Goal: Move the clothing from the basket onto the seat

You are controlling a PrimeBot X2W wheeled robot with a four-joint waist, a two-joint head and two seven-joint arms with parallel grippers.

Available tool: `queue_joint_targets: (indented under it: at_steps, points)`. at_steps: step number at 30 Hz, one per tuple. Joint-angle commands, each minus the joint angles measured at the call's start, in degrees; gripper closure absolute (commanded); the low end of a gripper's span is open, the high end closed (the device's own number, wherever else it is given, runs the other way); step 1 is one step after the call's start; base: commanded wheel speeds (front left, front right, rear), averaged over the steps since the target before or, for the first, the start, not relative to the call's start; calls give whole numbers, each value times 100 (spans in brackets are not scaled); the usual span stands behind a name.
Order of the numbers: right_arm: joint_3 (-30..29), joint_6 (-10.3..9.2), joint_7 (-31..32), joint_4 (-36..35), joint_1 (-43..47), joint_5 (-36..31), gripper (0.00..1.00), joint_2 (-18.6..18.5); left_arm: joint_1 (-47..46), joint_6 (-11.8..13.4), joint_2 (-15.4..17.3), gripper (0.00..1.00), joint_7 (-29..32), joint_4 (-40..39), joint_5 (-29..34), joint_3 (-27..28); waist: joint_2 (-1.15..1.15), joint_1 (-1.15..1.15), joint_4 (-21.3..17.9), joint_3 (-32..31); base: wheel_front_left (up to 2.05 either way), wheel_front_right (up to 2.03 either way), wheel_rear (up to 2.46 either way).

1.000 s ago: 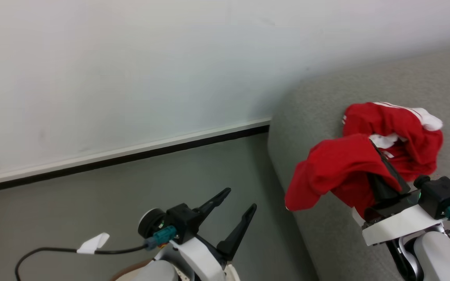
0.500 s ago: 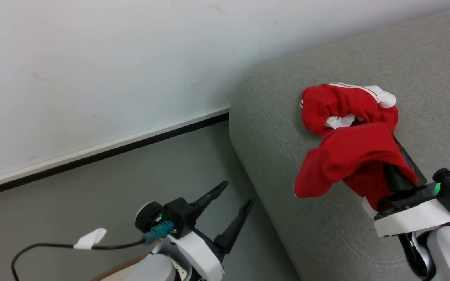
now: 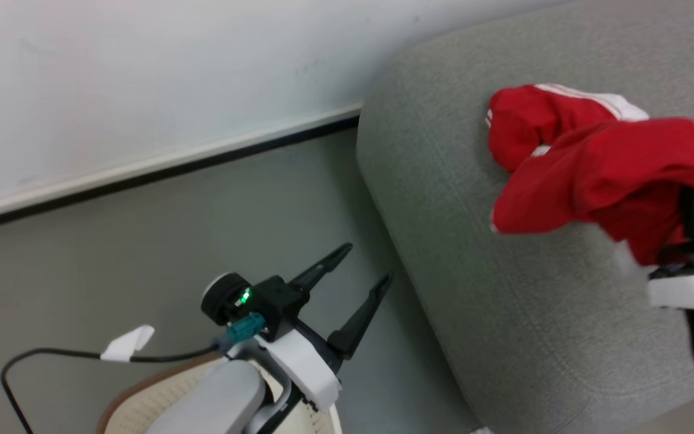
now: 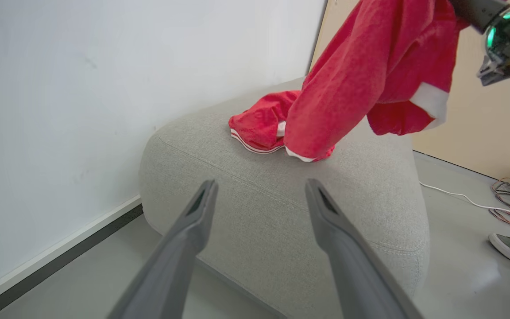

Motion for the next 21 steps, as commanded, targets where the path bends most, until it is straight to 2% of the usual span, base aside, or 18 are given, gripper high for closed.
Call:
queue_joint_targets:
  at_steps: [1,7,13,18,21]
  points:
    - [-126,-14,3,-64,-123,-44,100,-66,-98,-9,58,0,16,-35,35,22,0,-1,148,299,0,0,0]
    - [-796,-13,3,-157,-479,7,100,-270,-366,-20,187,0,86,-167,149,49,0,-1,374,861,0,0,0]
    - [-1387,-14,3,163,-769,24,100,-540,-588,-2,246,0,135,-300,200,79,0,-1,628,1331,0,0,0]
    - [-1585,-14,3,669,-997,-1,100,-787,-685,23,311,0,123,-317,230,107,0,-1,800,1603,0,0,0]
    - [-1472,-14,3,1083,-1081,-22,100,-950,-717,35,308,0,94,-314,231,117,0,-1,876,1711,0,0,0]
